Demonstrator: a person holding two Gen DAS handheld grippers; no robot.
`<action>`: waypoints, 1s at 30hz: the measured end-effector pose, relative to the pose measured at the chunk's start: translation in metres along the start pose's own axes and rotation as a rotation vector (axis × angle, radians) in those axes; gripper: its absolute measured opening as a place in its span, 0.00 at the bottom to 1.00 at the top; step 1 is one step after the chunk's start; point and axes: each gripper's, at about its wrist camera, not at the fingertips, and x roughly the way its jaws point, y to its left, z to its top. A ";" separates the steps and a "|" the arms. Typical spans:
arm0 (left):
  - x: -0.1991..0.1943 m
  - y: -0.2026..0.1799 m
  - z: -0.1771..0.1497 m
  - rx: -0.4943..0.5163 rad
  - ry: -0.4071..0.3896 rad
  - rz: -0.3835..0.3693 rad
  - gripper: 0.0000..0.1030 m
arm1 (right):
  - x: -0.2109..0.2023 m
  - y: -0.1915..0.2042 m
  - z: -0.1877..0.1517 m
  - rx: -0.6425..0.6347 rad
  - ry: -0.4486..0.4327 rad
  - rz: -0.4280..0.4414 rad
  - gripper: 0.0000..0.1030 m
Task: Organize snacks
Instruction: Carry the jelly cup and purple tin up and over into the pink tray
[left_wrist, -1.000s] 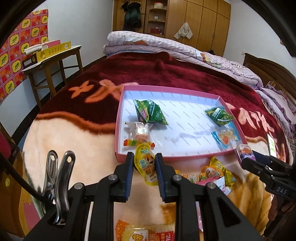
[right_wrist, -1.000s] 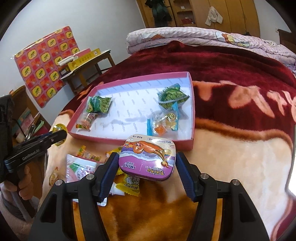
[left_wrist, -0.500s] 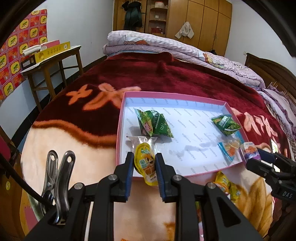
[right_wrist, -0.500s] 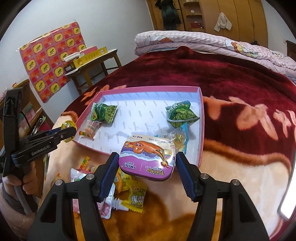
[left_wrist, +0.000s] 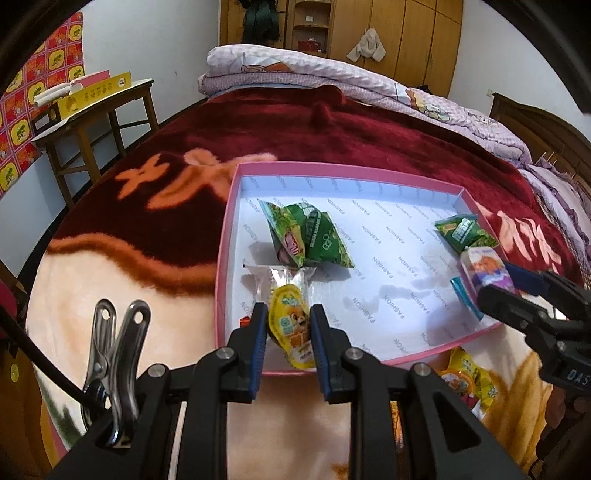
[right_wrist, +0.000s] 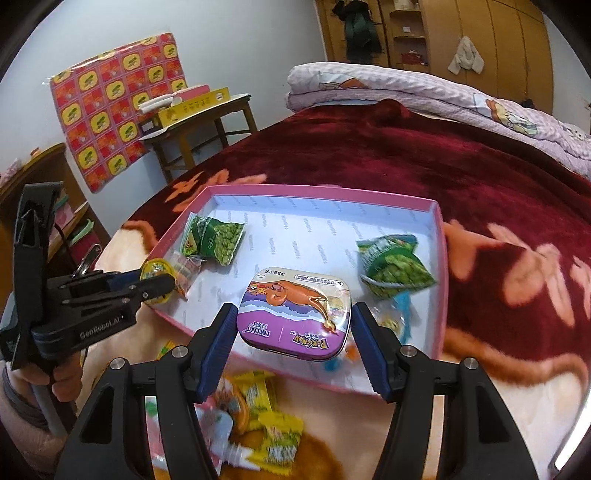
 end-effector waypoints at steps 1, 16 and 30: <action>0.001 0.000 0.000 0.005 0.004 0.004 0.24 | 0.003 0.000 0.001 -0.002 0.002 -0.001 0.62; 0.003 -0.003 -0.010 0.008 0.078 0.011 0.24 | 0.021 0.008 -0.012 -0.004 0.047 -0.003 0.62; 0.000 0.002 -0.016 0.025 0.073 0.038 0.23 | 0.020 0.020 -0.026 0.017 0.057 0.027 0.62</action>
